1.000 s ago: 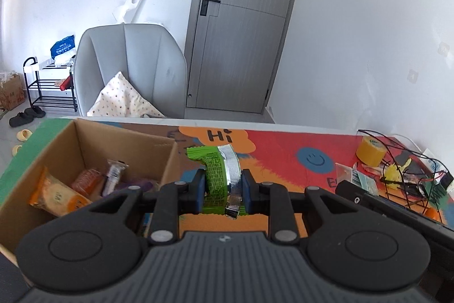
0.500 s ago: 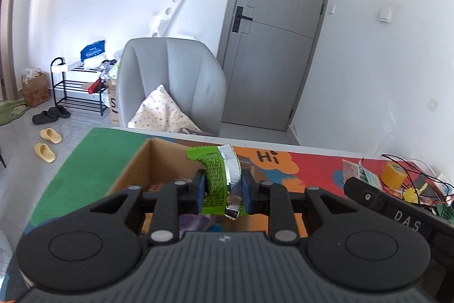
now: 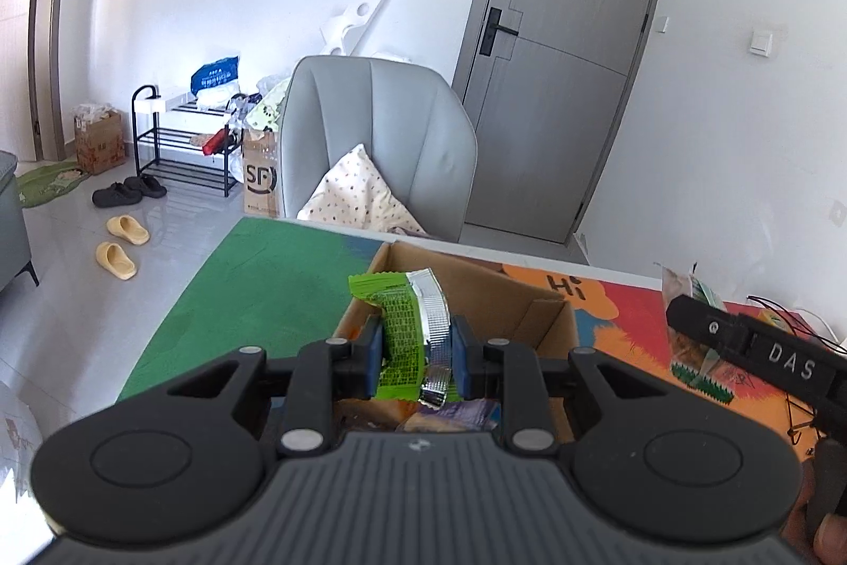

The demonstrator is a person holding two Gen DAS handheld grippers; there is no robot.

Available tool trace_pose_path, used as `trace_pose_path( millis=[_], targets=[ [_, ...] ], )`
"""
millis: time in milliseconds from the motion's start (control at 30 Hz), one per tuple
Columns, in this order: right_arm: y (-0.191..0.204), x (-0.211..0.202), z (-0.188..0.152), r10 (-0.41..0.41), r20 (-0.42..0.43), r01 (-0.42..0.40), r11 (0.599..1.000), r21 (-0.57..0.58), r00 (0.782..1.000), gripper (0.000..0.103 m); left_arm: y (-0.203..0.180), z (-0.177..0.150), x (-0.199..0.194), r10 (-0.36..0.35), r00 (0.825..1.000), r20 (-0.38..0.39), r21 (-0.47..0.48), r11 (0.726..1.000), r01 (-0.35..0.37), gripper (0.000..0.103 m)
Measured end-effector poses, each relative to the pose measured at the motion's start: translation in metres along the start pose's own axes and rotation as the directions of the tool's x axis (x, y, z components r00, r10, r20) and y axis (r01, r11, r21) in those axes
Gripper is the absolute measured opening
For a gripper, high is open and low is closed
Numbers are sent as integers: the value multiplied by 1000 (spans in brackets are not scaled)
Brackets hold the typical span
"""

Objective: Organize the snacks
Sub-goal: 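Carry the green packet with the left tool over the box while the right tool carries the teal-labelled bag, then open the left tool to drop the green packet while the right tool drops the teal-labelled bag into the box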

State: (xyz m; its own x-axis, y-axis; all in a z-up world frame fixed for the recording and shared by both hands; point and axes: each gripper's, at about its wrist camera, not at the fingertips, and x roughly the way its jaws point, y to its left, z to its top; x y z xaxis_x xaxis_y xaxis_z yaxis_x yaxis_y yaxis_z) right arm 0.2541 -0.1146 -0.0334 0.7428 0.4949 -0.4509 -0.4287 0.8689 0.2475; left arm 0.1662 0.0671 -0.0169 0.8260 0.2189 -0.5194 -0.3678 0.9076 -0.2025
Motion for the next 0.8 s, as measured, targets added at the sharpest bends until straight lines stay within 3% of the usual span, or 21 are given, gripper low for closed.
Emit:
trace_pose_path(
  millis=[167,300,800],
  targets=[
    [11,9,-5,15,-16,-16,1000,-14,1000,49,12,-6,5,-2,1000,-30,-14,1000,2,25],
    [18,15,-9,22,-34,-23,999,-26,999,49,20,-8,6,-14,998,-55,-25,1000,12,35],
    [32,40,0,8,-62,-9,1000,-25,998,49,58,2,10,11,1000,-14,-113,994,-13,48]
  ],
)
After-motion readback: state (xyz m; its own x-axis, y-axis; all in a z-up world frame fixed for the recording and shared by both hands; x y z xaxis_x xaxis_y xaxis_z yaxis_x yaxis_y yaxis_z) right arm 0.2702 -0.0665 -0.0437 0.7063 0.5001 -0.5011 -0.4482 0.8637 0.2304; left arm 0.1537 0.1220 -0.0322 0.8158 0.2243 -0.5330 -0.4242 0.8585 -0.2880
